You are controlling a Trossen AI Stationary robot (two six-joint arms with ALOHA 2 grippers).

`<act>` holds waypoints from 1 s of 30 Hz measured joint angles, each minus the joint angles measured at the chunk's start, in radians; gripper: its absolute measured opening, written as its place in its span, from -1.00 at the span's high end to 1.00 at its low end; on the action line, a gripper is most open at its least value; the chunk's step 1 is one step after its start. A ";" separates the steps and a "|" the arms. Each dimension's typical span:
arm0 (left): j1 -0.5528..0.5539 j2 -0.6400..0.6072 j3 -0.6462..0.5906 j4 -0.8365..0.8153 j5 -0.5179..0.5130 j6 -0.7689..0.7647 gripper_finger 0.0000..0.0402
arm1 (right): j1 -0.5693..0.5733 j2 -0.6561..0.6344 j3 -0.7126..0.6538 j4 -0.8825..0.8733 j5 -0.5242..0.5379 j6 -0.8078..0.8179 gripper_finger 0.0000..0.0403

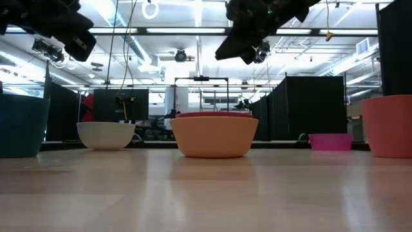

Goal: Nest bowls inside each other
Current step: Stack the green bowl on top of the orange bowl

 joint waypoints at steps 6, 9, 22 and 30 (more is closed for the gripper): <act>-0.128 0.191 0.125 -0.175 0.005 -0.096 1.00 | 0.000 0.000 0.000 -0.020 0.000 -0.012 0.68; -0.193 0.287 0.187 -0.262 0.007 -0.144 1.00 | 0.000 0.000 0.000 -0.030 0.000 -0.018 0.68; -0.433 0.623 0.342 -0.445 0.112 -0.423 1.00 | 0.000 0.000 0.000 -0.044 -0.001 -0.046 0.76; -0.464 0.716 0.342 -0.446 0.196 -0.642 0.97 | 0.000 0.001 -0.001 -0.018 -0.001 -0.045 0.73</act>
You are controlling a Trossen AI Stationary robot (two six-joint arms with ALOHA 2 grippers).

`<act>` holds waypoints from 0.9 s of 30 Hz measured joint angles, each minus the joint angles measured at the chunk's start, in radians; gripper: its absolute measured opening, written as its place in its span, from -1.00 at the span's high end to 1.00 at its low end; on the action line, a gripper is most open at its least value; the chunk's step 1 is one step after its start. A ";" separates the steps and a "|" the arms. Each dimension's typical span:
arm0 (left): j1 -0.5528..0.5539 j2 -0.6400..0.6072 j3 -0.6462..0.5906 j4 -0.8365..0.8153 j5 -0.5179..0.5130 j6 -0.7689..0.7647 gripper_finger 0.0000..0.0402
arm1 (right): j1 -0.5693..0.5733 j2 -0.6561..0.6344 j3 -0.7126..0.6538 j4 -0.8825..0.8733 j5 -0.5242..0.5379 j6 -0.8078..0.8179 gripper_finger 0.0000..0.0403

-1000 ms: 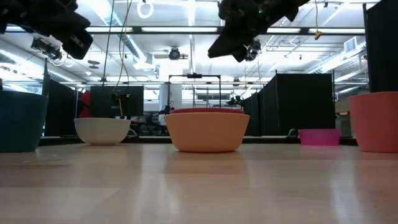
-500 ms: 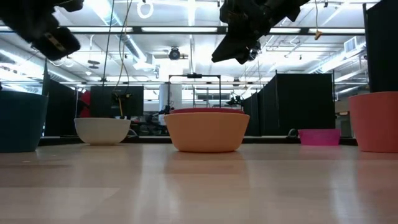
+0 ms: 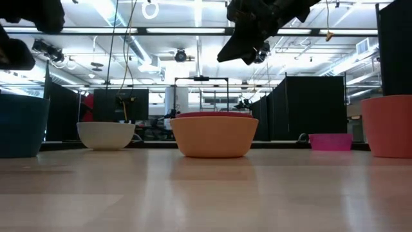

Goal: Nest bowls inside each other
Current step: Stack the green bowl on top of the orange bowl

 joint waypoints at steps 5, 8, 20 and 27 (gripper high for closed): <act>-0.026 0.010 0.000 0.002 -0.007 0.013 0.82 | 0.000 0.000 0.000 0.002 0.000 0.003 0.66; -0.042 0.016 0.000 0.002 -0.011 0.021 0.72 | 0.000 0.000 0.000 0.003 0.000 0.005 0.62; -0.101 0.038 0.000 0.016 -0.091 0.035 0.03 | 0.000 0.000 0.000 0.006 0.000 -0.002 0.52; -0.132 0.136 0.000 0.016 -0.110 0.041 -0.47 | 0.000 0.000 0.000 0.006 0.000 -0.008 0.58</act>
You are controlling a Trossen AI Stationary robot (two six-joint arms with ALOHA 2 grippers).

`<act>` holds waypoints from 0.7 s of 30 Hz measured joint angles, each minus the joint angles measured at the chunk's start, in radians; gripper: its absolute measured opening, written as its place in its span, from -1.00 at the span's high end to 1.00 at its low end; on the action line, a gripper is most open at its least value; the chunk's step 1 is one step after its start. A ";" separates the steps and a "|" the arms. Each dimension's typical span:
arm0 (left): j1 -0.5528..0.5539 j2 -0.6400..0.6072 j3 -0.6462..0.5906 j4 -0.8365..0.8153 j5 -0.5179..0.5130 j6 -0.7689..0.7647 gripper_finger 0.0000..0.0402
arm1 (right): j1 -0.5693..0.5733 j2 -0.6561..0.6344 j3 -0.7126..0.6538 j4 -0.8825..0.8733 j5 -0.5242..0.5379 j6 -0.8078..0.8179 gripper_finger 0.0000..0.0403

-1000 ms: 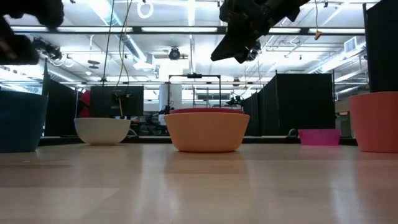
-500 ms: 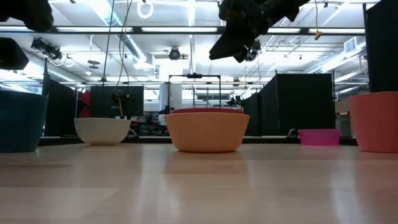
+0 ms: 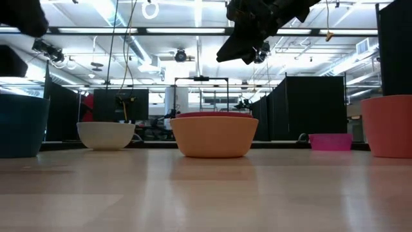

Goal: Nest bowls inside each other
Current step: Stack the green bowl on top of the orange bowl

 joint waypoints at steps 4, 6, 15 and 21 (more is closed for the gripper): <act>-0.010 0.054 0.000 0.001 0.006 0.000 -0.48 | 0.000 0.000 0.000 0.000 0.000 -0.005 0.61; -0.013 0.068 0.000 0.002 0.007 0.001 -0.38 | 0.000 0.000 0.000 0.000 0.000 -0.007 0.63; -0.023 0.133 0.000 0.007 0.010 0.002 0.04 | 0.000 0.000 0.000 0.000 0.000 -0.016 0.69; -0.027 0.155 0.000 0.020 0.028 0.003 0.66 | 0.000 0.000 0.000 0.000 0.000 -0.019 0.70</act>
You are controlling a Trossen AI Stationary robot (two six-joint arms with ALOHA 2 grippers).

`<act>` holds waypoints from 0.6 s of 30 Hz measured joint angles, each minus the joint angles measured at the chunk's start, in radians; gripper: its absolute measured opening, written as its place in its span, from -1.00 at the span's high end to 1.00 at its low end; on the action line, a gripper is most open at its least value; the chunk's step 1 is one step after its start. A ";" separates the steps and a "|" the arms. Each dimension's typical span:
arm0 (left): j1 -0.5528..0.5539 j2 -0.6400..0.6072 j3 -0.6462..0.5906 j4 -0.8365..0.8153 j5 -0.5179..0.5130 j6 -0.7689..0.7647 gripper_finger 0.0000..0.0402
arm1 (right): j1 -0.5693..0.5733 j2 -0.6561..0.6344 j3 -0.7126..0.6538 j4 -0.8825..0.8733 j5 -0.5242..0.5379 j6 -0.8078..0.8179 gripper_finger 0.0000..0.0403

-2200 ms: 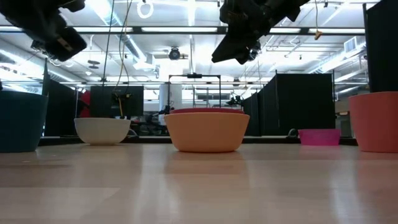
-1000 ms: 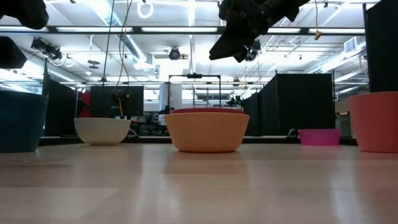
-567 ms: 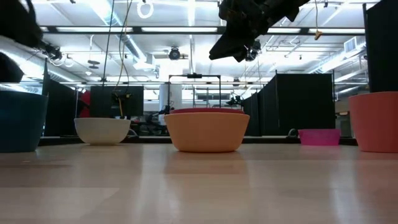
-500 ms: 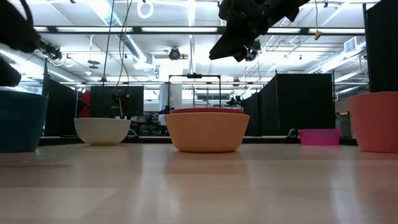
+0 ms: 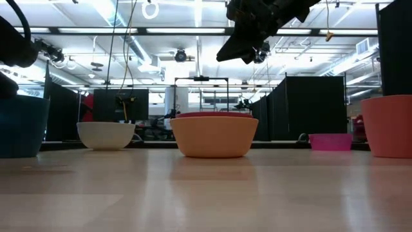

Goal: Nest bowls inside each other
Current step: Stack the green bowl on top of the orange bowl

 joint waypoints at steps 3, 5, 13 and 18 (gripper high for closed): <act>0.000 0.000 0.000 0.007 0.011 0.021 0.94 | 0.000 0.000 0.000 0.000 0.000 0.000 0.70; 0.000 0.000 0.000 0.008 0.009 0.024 0.98 | -0.001 0.000 0.000 0.000 0.000 0.000 0.72; 0.063 0.000 0.070 -0.047 -0.028 0.084 1.00 | -0.001 -0.040 0.000 -0.021 0.010 -0.001 0.84; 0.148 0.000 0.202 -0.169 -0.106 0.183 1.00 | 0.000 -0.131 0.000 -0.067 0.034 -0.002 0.88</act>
